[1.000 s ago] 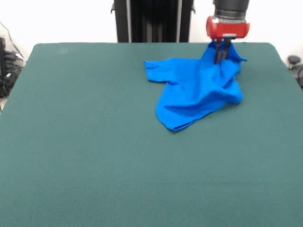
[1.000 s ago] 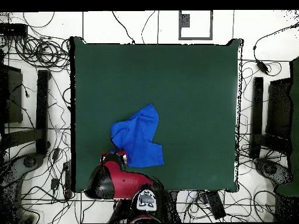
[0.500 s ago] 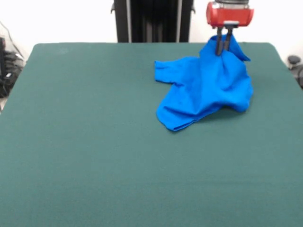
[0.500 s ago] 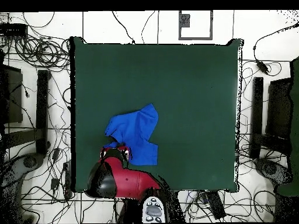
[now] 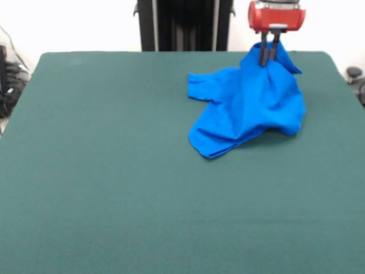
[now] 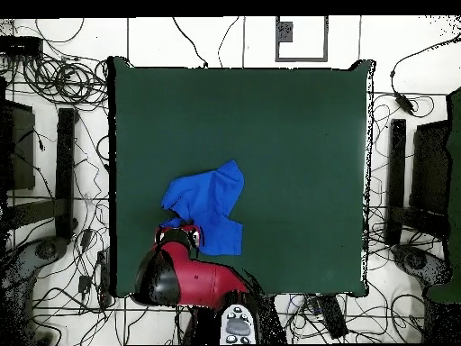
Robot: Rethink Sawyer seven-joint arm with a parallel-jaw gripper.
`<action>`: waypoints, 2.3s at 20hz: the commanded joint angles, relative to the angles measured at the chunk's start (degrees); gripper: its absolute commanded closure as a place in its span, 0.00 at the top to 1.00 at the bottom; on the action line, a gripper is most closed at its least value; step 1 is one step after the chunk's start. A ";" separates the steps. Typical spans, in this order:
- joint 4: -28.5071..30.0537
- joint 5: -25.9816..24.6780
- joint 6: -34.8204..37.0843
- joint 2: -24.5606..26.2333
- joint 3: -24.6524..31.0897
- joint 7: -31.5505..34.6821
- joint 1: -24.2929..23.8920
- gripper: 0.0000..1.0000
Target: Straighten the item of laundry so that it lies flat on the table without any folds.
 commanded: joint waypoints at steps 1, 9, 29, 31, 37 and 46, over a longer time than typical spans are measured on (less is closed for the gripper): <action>-0.91 2.58 0.80 3.16 3.63 13.90 0.51 0.00; -1.93 3.43 -1.16 5.63 3.89 14.92 1.41 0.00; -3.38 5.20 -1.39 6.81 3.22 14.99 3.22 0.00; -3.21 5.16 -1.32 6.55 3.32 14.94 3.11 0.00; -3.62 5.30 -1.11 6.78 3.49 14.62 3.08 0.00; -3.02 7.04 -1.63 6.64 4.24 16.04 4.48 0.00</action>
